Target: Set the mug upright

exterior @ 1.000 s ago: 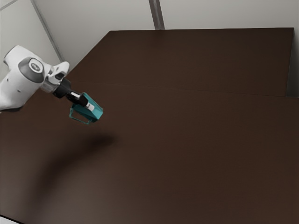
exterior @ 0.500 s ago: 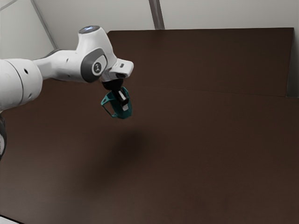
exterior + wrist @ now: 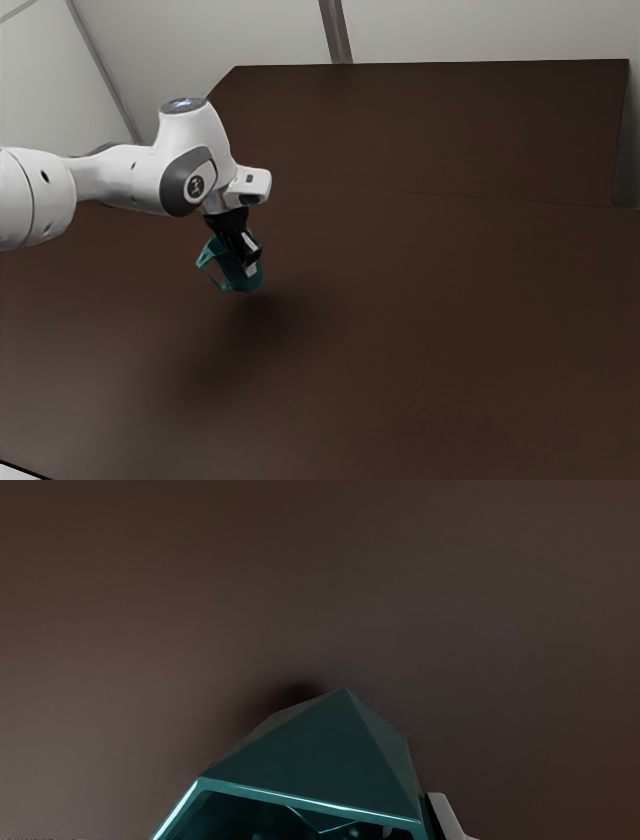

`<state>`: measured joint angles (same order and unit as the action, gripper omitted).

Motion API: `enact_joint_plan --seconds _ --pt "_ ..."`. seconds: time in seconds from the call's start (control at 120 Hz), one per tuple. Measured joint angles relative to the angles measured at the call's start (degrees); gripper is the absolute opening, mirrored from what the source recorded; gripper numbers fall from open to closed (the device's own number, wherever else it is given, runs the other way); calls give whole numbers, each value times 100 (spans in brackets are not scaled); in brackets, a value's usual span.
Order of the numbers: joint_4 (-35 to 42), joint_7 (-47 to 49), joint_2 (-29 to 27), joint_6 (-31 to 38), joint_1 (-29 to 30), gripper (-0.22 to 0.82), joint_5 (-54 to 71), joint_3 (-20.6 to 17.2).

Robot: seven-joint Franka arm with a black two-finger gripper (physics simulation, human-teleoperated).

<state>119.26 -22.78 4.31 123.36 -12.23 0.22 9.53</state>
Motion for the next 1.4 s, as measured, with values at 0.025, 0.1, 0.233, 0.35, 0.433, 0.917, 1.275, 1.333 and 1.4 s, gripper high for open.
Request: enact_joint_plan --seconds 0.025,0.1,0.233,0.35,0.433,0.917,1.275,1.333,1.4 --pt "35 37 8 49 3 -17 6 1" --pt "124 138 25 167 17 -17 36 3" --pt "167 286 79 356 127 -17 169 21" --pt "151 396 163 497 243 -17 255 33" --pt "158 462 196 563 315 -17 288 44" --pt "897 732 -165 856 411 -17 393 61" --pt "926 867 -110 1007 450 -15 395 61" --pt "926 868 -110 1011 454 -10 372 59" --pt "925 867 -113 1015 452 -5 354 58"
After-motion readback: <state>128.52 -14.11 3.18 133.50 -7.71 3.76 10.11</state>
